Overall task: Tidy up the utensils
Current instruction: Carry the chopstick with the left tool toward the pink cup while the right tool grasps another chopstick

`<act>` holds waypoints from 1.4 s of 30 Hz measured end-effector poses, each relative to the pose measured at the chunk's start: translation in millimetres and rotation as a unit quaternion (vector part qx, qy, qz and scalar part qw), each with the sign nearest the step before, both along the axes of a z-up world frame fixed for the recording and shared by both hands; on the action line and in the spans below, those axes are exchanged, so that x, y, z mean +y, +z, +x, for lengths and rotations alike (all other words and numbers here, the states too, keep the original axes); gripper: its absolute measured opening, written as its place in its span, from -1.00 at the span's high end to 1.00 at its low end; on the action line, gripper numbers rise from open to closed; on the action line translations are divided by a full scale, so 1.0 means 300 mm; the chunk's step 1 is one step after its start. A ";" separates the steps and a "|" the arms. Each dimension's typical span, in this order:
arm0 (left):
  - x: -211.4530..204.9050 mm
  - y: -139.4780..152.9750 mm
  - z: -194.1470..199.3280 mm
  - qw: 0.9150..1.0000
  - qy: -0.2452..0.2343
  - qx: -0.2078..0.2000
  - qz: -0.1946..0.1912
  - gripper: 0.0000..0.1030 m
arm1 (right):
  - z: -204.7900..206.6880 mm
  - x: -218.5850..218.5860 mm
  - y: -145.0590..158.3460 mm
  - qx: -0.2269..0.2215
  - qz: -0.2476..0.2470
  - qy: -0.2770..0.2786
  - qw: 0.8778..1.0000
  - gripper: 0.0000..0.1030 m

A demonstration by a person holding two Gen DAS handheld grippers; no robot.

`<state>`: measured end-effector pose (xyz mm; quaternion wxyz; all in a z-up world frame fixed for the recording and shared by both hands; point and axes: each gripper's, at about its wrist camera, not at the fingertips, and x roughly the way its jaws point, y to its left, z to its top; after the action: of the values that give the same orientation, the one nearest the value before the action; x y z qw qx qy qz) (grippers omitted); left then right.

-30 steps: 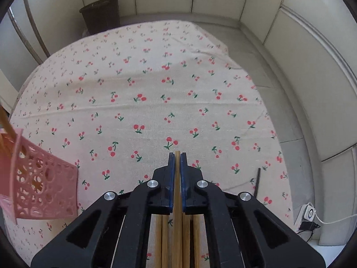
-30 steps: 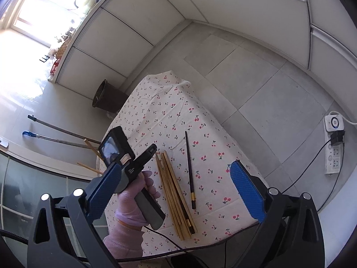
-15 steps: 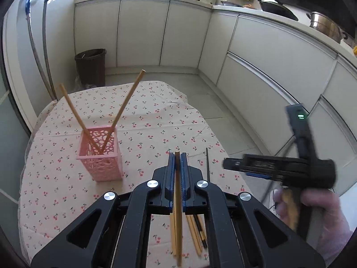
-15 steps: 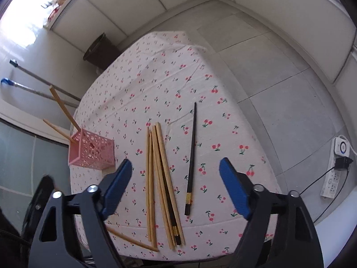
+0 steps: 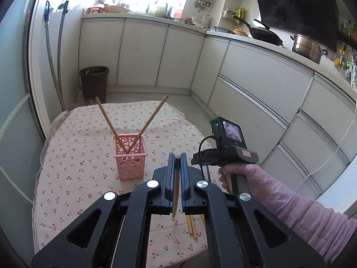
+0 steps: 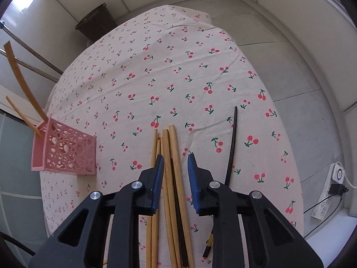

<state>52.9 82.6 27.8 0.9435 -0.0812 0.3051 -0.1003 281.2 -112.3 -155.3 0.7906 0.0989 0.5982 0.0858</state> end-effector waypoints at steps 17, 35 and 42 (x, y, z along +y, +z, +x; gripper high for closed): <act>0.057 0.022 -0.012 1.000 0.014 -0.006 -0.016 0.93 | 0.074 0.073 -0.098 0.024 -0.056 0.014 0.998 0.58; 0.112 0.033 -0.031 0.999 0.046 -0.008 -0.023 0.93 | -0.132 0.067 0.204 -0.108 -0.036 0.036 0.993 0.85; 0.147 0.054 -0.038 0.997 0.065 -0.010 -0.039 0.93 | -0.334 0.001 0.419 -0.173 0.006 0.054 0.983 0.85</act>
<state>41.6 126.6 43.9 0.9472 -0.1364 0.2856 -0.0516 181.0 -111.9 -29.6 0.8756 0.0546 0.4566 0.1479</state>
